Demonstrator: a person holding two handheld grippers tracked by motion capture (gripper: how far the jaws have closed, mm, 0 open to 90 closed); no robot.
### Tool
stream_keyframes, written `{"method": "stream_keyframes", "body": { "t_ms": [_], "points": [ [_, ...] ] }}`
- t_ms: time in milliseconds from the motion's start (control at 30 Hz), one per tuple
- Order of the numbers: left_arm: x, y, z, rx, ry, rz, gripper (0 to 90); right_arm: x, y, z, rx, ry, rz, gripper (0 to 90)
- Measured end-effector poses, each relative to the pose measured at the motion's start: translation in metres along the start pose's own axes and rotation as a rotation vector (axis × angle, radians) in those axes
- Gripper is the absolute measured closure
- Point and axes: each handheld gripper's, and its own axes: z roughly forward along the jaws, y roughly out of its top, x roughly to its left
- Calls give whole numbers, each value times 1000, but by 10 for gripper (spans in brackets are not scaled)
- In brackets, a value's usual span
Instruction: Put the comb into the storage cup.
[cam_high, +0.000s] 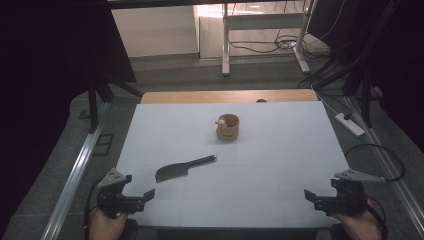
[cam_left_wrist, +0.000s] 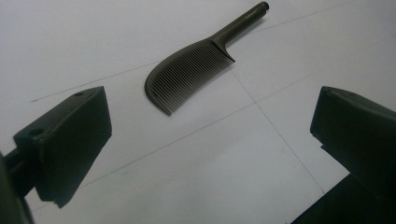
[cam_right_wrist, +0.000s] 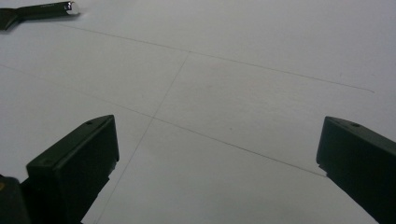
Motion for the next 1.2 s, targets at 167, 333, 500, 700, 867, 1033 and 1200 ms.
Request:
{"method": "stream_keyframes", "body": {
  "t_ms": [167, 333, 500, 700, 867, 1033, 1200],
  "points": [
    [2, -1, -1, -1, -4, -12, 0, 2, 1, 1, 3, 4, -15, 0],
    [1, -1, -1, 7, -4, -10, 0, 3, 2, 2, 6, 8, -39, 0],
    [1, -2, -2, 9, -6, -13, 0, 4, 2, 4, 9, 11, -51, 0],
    [1, -3, -2, 8, -5, -12, 5, 6, 3, 5, 15, 4, -63, 2],
    [2, -3, -2, 3, -10, -18, 3, 7, 3, 5, 18, -4, -72, 4],
    [1, -2, -2, 6, -3, -21, 0, 7, 2, 5, 22, -11, -70, 3],
    [-1, 1, 0, 17, -3, -8, 0, 8, 2, 4, 24, -9, -80, 3]
  ]
}}
